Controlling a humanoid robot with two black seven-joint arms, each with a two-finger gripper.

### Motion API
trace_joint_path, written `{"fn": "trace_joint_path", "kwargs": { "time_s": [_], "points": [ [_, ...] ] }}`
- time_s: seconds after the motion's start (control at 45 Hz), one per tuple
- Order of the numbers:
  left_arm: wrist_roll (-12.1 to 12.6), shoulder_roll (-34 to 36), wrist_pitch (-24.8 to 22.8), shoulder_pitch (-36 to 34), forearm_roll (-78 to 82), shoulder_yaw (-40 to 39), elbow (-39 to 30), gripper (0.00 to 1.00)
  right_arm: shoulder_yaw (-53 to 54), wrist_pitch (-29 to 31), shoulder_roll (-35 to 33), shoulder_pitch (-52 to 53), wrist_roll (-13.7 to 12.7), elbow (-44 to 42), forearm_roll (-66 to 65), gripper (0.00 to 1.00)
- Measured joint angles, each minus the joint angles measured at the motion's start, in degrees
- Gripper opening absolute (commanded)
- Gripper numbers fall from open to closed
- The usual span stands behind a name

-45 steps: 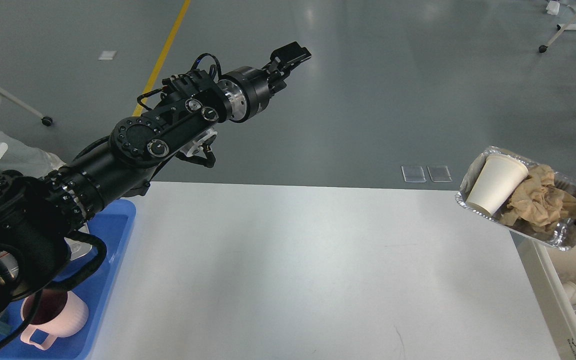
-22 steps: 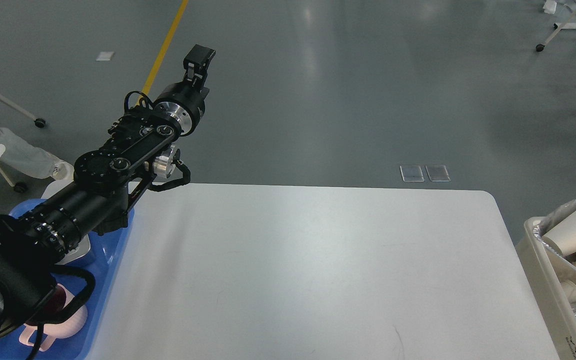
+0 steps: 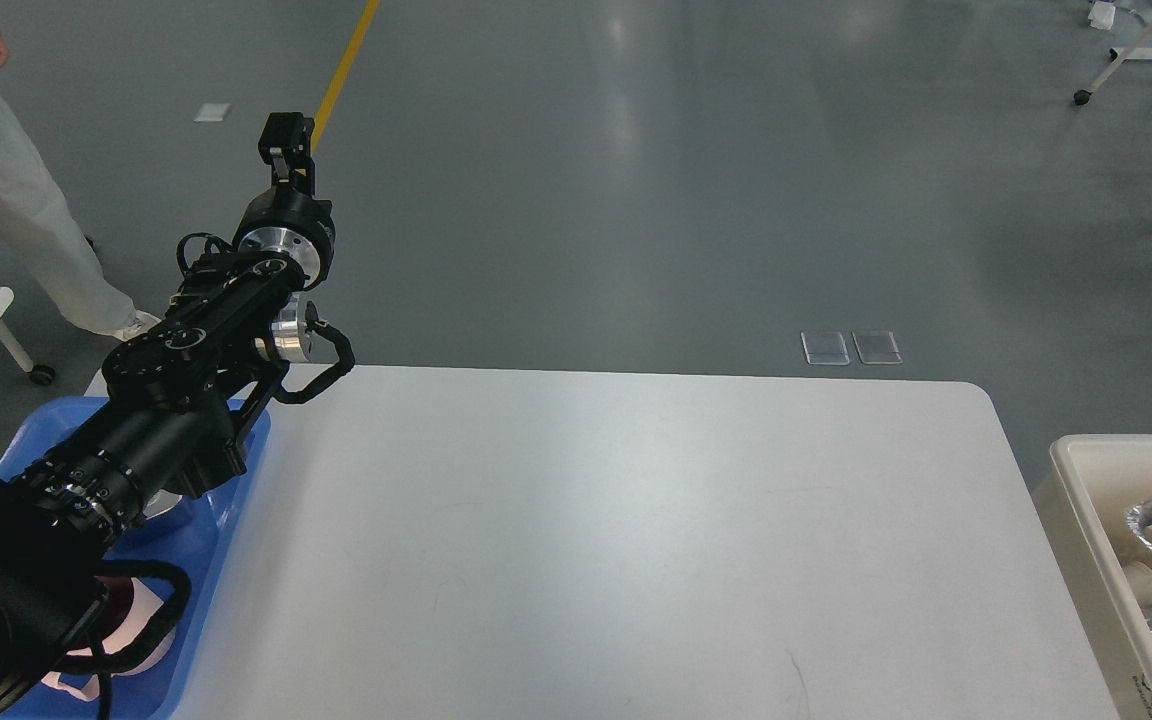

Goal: Tidy desktop

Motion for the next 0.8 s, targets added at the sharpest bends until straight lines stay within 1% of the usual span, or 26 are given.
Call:
{"fn": "trace_joint_path", "kwargs": {
  "time_s": [0.022,0.044,0.067,0.089,0.111,0.133,0.156,0.178,0.245,0.333,0.511,0.6,0.711,0.8],
  "points": [
    [-0.1,0.0,0.0,0.2,-0.8,-0.7,0.0,0.95,0.0,0.0,0.3,-0.4,0.0,-0.4,0.5,0.00],
    [-0.7,0.0,0.0,0.7,-1.9,-1.6,0.0,0.95,0.0,0.0,0.7,-0.8,0.0,-1.1,1.1,0.21],
    [-1.0,0.0,0.0,0.9,-2.4,-2.0,0.0,0.95,0.0,0.0,0.8,-1.0,0.0,-1.3,1.3,0.33],
    [-1.2,0.0,-0.1,1.1,-2.6,-2.2,0.0,0.96,0.0,0.0,1.0,-1.1,0.0,-1.5,1.4,0.55],
    [-2.3,0.0,-0.2,1.4,-2.9,-2.5,0.0,0.96,0.0,0.0,1.3,-1.2,0.0,-2.0,1.7,0.68],
    [-2.9,0.0,-0.2,1.5,-3.0,-2.6,0.0,0.96,0.0,-0.1,1.5,-1.2,0.1,-2.4,1.9,0.82],
    [-3.3,0.0,-0.3,1.6,-3.1,-2.6,0.0,0.96,0.0,-0.1,1.7,-1.2,0.2,-2.8,2.1,0.94],
    [-3.7,0.0,-0.3,1.7,-3.2,-2.7,0.0,0.96,0.0,-0.2,2.0,-1.2,0.3,-3.3,2.2,1.00],
    [-4.4,-0.1,-0.6,2.0,-3.3,-2.8,-0.2,0.96,0.2,-0.7,3.2,-1.3,0.4,-5.7,2.5,1.00],
    [-4.5,-0.1,-1.6,2.1,-3.5,-3.0,-0.4,0.96,1.0,-1.9,6.4,-1.3,0.4,-10.6,2.7,1.00],
    [-3.7,0.1,-7.3,2.1,-6.7,-4.8,-0.4,0.96,1.5,-2.2,11.7,-0.6,0.4,-20.5,2.7,1.00],
    [-2.4,0.2,-9.9,2.1,-8.1,-5.1,-0.4,0.96,1.5,-2.2,13.6,0.9,0.4,-22.8,2.7,1.00],
    [0.3,0.4,-14.3,2.1,-8.6,-5.2,-0.6,0.96,1.5,-2.4,15.0,4.5,0.2,-24.1,2.3,1.00],
    [1.2,0.7,-17.9,2.0,-8.6,-5.2,-0.7,0.96,1.4,-2.3,16.0,8.4,0.0,-24.2,2.0,1.00]
  ]
}}
